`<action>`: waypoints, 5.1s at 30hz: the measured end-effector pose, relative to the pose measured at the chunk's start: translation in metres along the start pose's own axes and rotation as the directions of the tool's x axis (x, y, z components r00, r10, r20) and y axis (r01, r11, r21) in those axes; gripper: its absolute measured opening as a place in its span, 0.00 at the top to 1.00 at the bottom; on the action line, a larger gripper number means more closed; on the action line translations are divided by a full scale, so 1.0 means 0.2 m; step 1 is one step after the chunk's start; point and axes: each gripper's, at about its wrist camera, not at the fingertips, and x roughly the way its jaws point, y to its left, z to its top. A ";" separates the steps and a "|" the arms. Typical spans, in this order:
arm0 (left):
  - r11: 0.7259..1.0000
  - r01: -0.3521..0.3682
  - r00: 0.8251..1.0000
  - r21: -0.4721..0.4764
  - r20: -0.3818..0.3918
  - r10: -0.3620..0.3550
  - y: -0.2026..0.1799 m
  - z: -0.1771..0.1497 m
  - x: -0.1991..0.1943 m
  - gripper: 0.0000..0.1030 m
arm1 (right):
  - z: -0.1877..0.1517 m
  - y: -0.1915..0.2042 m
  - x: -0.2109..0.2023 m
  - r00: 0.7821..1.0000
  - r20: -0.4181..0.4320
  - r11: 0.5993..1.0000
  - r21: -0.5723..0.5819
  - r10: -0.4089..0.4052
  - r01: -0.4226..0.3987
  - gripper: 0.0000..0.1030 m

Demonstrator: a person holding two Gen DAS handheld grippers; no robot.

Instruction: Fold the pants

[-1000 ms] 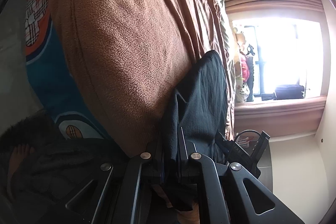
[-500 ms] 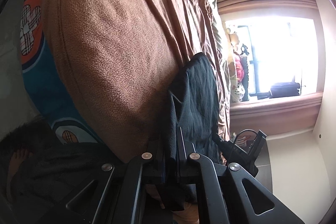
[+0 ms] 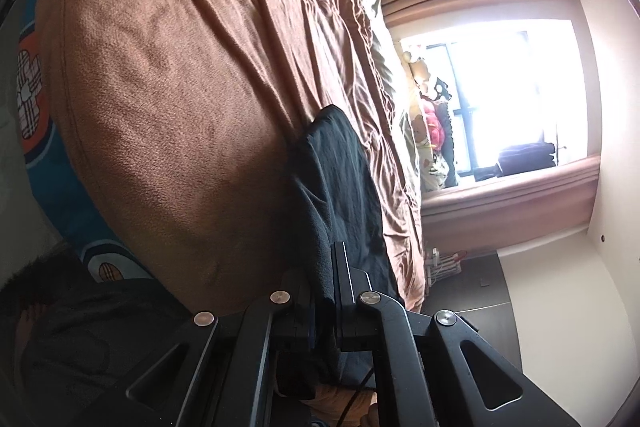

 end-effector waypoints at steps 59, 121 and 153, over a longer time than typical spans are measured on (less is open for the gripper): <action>0.813 0.230 0.838 0.536 -0.533 0.114 -1.19 -1.06 1.24 0.94 | -0.86 -1.14 -0.93 0.957 0.256 0.838 0.545 -0.136 -0.026 0.66; 0.804 -0.054 0.841 0.593 -0.408 0.357 -0.66 -0.65 0.91 0.48 | -0.50 -0.94 -0.68 0.971 0.236 0.871 0.485 -0.045 -0.077 0.35; 0.855 -0.052 0.819 0.516 -0.468 0.332 -0.49 -0.48 1.08 0.38 | -0.53 -1.16 -0.86 0.959 0.281 0.898 0.413 0.031 -0.150 0.45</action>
